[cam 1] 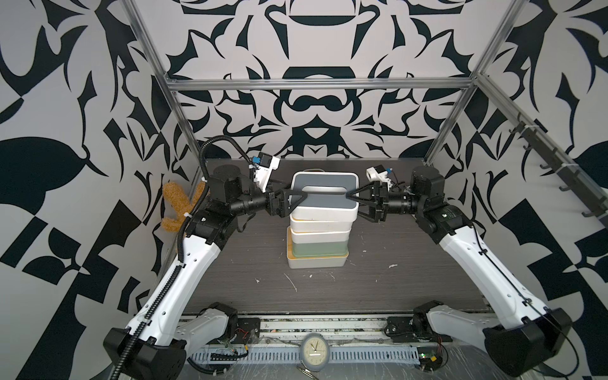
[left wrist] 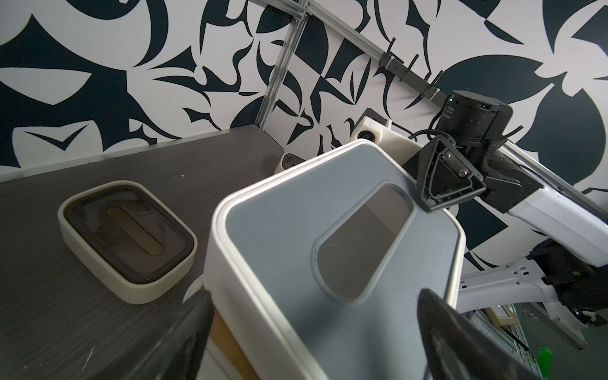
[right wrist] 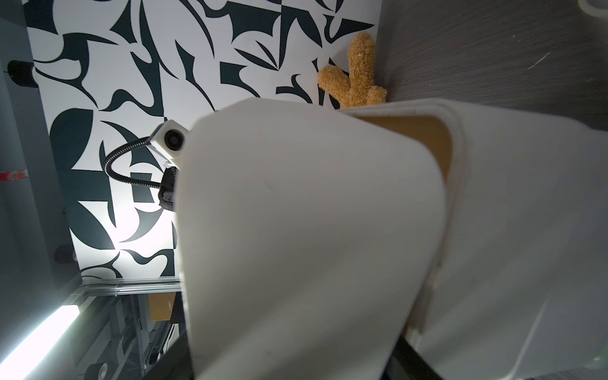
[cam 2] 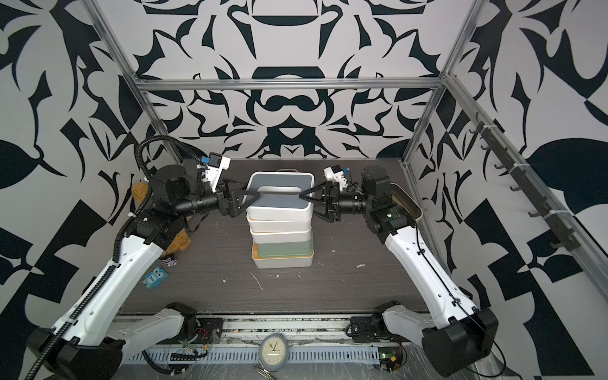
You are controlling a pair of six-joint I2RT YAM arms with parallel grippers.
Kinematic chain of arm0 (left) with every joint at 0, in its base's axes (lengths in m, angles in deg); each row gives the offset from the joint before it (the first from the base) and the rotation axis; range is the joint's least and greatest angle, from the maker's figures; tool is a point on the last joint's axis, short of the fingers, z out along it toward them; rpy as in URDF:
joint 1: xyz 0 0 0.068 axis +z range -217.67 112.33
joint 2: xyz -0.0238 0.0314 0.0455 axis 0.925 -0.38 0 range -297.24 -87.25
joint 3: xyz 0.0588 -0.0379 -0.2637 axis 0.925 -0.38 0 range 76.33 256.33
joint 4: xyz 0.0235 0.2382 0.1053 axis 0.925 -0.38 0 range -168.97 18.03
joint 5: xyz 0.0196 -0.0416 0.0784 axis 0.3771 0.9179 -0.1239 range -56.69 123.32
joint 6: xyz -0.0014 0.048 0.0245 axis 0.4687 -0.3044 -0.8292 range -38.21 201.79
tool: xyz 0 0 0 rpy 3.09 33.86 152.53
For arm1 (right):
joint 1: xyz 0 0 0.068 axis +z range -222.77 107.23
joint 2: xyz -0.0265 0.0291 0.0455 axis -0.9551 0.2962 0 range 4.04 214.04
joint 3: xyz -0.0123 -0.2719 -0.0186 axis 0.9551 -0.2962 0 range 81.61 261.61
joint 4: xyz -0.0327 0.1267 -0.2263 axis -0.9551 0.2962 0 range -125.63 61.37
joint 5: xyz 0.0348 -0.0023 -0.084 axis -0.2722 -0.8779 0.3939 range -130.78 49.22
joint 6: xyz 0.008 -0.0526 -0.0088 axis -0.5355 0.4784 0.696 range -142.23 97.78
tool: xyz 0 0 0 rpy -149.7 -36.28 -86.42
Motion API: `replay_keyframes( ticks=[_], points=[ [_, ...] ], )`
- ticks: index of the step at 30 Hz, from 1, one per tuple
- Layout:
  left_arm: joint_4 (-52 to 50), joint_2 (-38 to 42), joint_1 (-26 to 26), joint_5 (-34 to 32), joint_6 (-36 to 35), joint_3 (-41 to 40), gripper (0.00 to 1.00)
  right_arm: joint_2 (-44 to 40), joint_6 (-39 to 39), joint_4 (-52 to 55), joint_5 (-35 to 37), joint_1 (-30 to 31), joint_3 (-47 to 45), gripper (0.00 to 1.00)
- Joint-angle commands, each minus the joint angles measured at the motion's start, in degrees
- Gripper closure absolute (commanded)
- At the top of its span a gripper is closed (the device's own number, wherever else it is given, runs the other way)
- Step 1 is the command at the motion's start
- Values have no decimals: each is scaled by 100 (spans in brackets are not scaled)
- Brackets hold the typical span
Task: Stack the tissue boxes
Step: Place the tissue box at the tissue box.
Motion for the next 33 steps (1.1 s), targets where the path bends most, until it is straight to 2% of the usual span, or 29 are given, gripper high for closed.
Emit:
replay_keyframes(
  ticks=[1,18,33],
  points=[
    [125,32,21,84,22,0,1,-7,288,41,67,18,286,28],
    [126,40,22,93,32,-36,1,334,1616,1912,619,13,1149,24],
    [114,43,22,126,22,-40,1,510,2053,2358,957,14,1330,22]
  ],
)
